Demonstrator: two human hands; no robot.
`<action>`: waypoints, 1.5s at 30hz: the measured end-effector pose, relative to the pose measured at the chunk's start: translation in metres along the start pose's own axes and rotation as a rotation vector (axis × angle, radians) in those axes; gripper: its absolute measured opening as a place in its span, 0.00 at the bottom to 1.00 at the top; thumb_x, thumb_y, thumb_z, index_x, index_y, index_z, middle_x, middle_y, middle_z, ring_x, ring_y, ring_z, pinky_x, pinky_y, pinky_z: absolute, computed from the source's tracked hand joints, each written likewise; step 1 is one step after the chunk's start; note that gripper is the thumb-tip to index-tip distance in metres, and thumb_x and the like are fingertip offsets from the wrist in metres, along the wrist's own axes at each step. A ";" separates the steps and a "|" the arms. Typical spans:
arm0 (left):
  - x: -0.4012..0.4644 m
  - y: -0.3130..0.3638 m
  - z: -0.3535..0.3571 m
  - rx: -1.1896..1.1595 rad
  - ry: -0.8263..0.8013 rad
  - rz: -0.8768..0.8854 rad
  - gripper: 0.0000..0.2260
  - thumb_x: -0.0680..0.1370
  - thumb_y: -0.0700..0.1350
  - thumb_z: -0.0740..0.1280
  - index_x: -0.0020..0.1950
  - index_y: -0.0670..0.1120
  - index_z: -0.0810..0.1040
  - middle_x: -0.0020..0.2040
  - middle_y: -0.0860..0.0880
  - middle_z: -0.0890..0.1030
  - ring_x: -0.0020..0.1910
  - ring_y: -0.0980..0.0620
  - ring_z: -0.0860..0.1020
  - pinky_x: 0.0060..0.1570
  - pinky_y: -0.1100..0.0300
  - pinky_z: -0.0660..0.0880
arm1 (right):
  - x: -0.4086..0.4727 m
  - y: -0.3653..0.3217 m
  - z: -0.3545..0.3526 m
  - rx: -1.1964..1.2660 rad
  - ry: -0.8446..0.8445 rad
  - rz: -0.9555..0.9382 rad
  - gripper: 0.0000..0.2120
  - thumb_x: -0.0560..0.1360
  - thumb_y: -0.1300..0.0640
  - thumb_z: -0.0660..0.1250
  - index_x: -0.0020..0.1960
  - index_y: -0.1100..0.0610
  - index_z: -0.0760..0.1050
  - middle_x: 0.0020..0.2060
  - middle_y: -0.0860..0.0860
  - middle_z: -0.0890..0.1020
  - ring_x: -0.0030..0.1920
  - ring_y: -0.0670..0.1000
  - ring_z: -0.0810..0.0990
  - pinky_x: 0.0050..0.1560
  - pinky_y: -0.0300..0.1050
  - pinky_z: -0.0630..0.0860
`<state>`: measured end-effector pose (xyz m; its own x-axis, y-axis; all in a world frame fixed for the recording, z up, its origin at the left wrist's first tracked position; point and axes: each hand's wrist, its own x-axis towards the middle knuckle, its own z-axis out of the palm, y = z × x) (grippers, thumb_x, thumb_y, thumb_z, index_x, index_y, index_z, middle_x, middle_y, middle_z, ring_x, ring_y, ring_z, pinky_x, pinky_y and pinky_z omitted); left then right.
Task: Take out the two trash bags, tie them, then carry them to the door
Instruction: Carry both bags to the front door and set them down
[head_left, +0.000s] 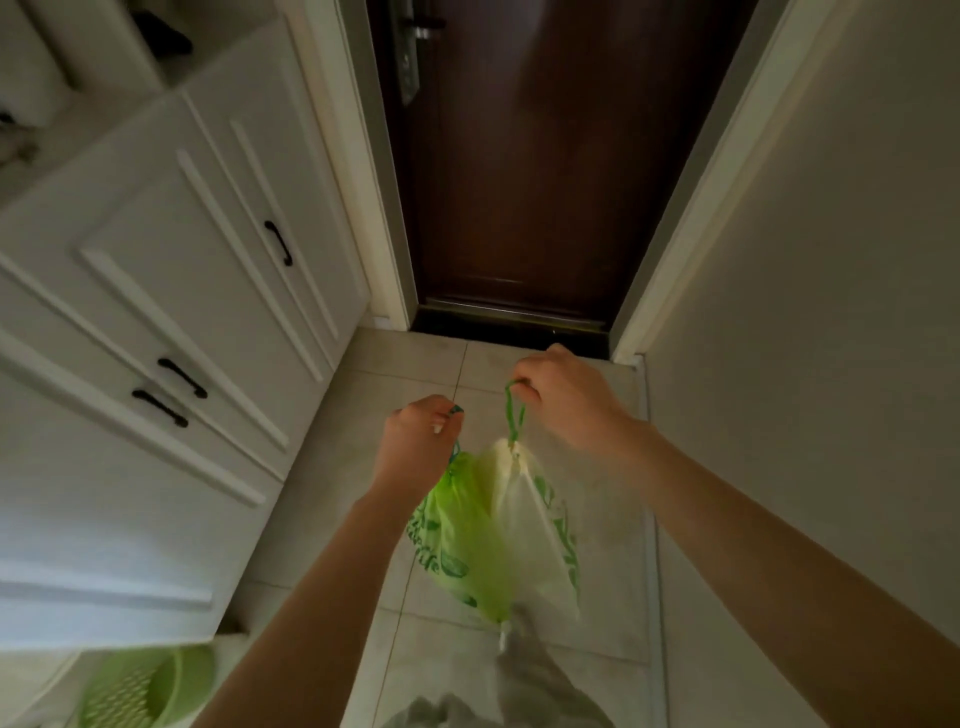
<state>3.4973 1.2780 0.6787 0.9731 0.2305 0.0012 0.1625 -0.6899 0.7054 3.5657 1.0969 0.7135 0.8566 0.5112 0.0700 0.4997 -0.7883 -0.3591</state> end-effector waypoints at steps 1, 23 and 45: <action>0.017 0.001 0.004 0.013 0.008 -0.008 0.08 0.76 0.42 0.67 0.40 0.40 0.80 0.35 0.45 0.83 0.36 0.47 0.81 0.36 0.61 0.71 | 0.017 0.011 -0.002 0.011 0.004 0.003 0.09 0.79 0.56 0.62 0.52 0.57 0.80 0.48 0.52 0.82 0.53 0.53 0.75 0.50 0.47 0.69; 0.419 -0.003 0.033 -0.034 0.048 -0.163 0.06 0.77 0.44 0.67 0.44 0.44 0.82 0.40 0.46 0.84 0.37 0.53 0.79 0.37 0.66 0.67 | 0.417 0.177 0.001 0.046 -0.130 0.019 0.07 0.78 0.57 0.64 0.48 0.56 0.80 0.45 0.50 0.82 0.51 0.50 0.74 0.46 0.45 0.73; 0.684 -0.098 0.080 -0.320 0.375 -0.861 0.05 0.74 0.39 0.68 0.44 0.40 0.83 0.39 0.47 0.81 0.34 0.56 0.76 0.32 0.66 0.68 | 0.737 0.274 0.106 0.232 -0.525 -0.012 0.09 0.76 0.57 0.64 0.48 0.61 0.80 0.43 0.57 0.84 0.46 0.56 0.82 0.49 0.56 0.80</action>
<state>4.1605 1.4482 0.5533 0.4202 0.8062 -0.4165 0.6841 0.0201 0.7291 4.3209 1.2940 0.5683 0.6434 0.6675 -0.3749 0.4167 -0.7161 -0.5599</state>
